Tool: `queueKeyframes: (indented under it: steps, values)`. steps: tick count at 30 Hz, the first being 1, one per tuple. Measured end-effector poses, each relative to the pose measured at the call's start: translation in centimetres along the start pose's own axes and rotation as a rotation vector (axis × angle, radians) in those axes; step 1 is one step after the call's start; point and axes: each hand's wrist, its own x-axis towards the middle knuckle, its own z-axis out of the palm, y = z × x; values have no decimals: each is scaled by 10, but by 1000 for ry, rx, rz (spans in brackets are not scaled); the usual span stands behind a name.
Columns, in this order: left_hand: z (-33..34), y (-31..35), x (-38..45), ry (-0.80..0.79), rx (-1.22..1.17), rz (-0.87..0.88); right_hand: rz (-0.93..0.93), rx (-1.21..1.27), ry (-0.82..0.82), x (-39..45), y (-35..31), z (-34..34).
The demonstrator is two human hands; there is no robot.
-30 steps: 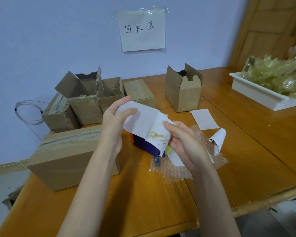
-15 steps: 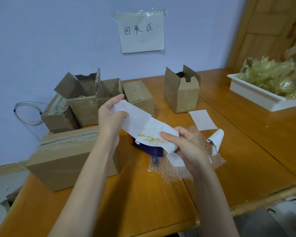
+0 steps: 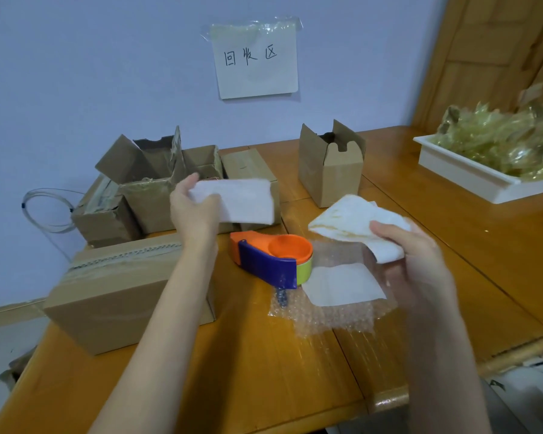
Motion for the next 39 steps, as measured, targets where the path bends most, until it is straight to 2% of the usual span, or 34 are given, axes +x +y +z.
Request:
queueKeyframes:
  steps: [4, 7, 9, 11, 15, 17, 20, 21, 23, 29, 31, 32, 34, 36, 39]
  values:
    - [28, -2, -18, -296, -138, -119, -38, 62, 14, -1, 4, 5]
    - [49, -15, -29, -422, 95, -35, -55, 21, 32, -1, 8, 4]
    - [58, -23, -33, -455, 299, 37, -61, -12, 60, 2, 12, -2]
    - [62, -30, -36, -447, 390, 82, -77, -52, 84, 6, 16, -7]
    - [55, -26, -50, -365, 287, 148, -153, -235, 66, 8, 24, -3]
    - [44, -17, -59, -442, 176, 23, -276, -378, 104, 7, 31, 7]
    - [24, 0, -68, -633, 8, -239, -647, -702, 199, 8, 47, 26]
    - [18, 3, -70, -698, -47, -300, -750, -804, 194, 7, 53, 34]
    - [9, 7, -73, -781, -114, -346, -827, -921, 121, 5, 63, 48]
    - [-13, 2, -68, -645, -187, -356, -791, -1126, -34, -6, 77, 69]
    - [-22, 3, -66, -599, -200, -322, -703, -1167, -147, -10, 76, 72]
    - [-26, 4, -64, -569, -192, -291, -637, -1124, -215, -14, 75, 75]
    - [-34, 8, -60, -520, -169, -226, -519, -871, -263, -21, 73, 80]
    - [-41, 10, -55, -486, -125, -161, -476, -626, -196, -21, 70, 81]
    - [-51, 12, -52, -469, -66, -100, -473, -539, -151, -13, 64, 84]
